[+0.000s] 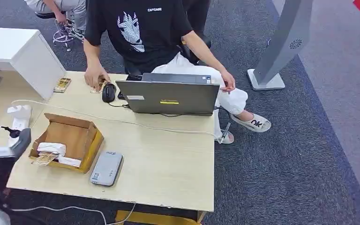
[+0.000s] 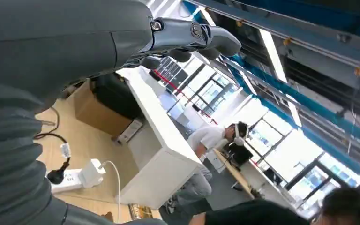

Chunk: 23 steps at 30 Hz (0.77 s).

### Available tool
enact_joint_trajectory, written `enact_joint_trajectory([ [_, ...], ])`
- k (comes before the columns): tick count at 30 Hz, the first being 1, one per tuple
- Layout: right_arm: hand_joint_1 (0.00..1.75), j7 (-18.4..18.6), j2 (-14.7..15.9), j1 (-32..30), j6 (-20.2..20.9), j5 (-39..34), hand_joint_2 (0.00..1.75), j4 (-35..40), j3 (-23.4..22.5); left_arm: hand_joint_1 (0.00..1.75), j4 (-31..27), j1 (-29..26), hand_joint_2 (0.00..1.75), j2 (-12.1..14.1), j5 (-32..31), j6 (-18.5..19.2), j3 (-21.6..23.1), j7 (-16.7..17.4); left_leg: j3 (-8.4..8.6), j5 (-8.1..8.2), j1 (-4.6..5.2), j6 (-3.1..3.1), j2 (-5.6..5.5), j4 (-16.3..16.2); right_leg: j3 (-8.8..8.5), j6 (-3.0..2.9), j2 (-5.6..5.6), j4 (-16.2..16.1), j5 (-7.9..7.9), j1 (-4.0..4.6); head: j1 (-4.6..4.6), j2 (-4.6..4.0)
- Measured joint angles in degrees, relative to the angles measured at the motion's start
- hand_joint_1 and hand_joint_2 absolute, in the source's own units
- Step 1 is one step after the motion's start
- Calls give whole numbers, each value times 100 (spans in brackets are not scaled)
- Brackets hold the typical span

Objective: Pass the card to the sensor for recognition and then transmit it.

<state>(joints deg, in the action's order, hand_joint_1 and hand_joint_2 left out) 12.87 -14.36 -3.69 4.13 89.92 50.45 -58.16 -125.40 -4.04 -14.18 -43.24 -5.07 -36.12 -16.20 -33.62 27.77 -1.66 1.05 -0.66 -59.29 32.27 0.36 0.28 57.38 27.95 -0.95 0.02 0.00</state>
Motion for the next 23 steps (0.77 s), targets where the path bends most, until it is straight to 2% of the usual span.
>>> enact_joint_trajectory([
  [2, 0, -13, -11, -3, -2, 0, 175, 13, -37, 0, -155, -187, 175, -145, 717, -129, -472, 75, 3, 4, 0, 5, 0, 0, 1, -2, 0, 0, 5, 0, -2, 0],
  [4, 0, -37, -13, -5, -9, 0, 175, 13, -59, 0, -168, -301, 175, -261, 1124, -280, -944, 261, 5, 4, -1, 5, 0, 0, 1, 0, -1, 0, 9, 1, -4, 0],
  [7, 0, -83, -13, -5, -13, 0, 175, 15, -70, 0, -69, -325, 175, -372, 1034, -518, -1431, 529, 4, 4, -2, 5, -8, 2, -2, 2, -14, 0, 12, 1, 2, 0],
  [10, 0, -146, -13, -5, -46, 0, 175, 4, -70, 0, 241, -206, 175, -422, 625, -896, -2013, 645, 9, 3, -3, 6, -2, 3, -2, 1, -7, 1, 10, 2, 0, 0],
  [13, 0, -160, -13, -4, -61, 0, 175, -7, -66, 0, 482, -150, 175, -457, 519, -1008, -2353, 713, 9, 2, -3, 6, -4, 3, -5, 1, -9, 1, 10, 2, 0, 0],
  [17, 0, -212, -11, -3, -61, 0, 175, -7, -63, 0, 737, -54, 175, -466, 762, -1172, -2627, 977, 9, 2, -1, 6, -5, 3, -7, 1, -9, 1, 9, 1, 2, 0],
  [21, 0, -216, -7, -2, -52, 0, 175, -11, -46, 0, 1127, 70, 175, -473, 1070, -1605, -2904, 1327, 9, 3, -1, 5, -5, 2, -7, 1, -9, 1, 9, 0, 0, 0],
  [23, 0, -227, 0, 1, -59, 0, 175, -28, -35, 0, 1473, 153, 175, -490, 1214, -1924, -3065, 1627, 8, 3, 0, 5, -5, 3, -6, 1, -9, 0, 9, 0, -2, 0],
])
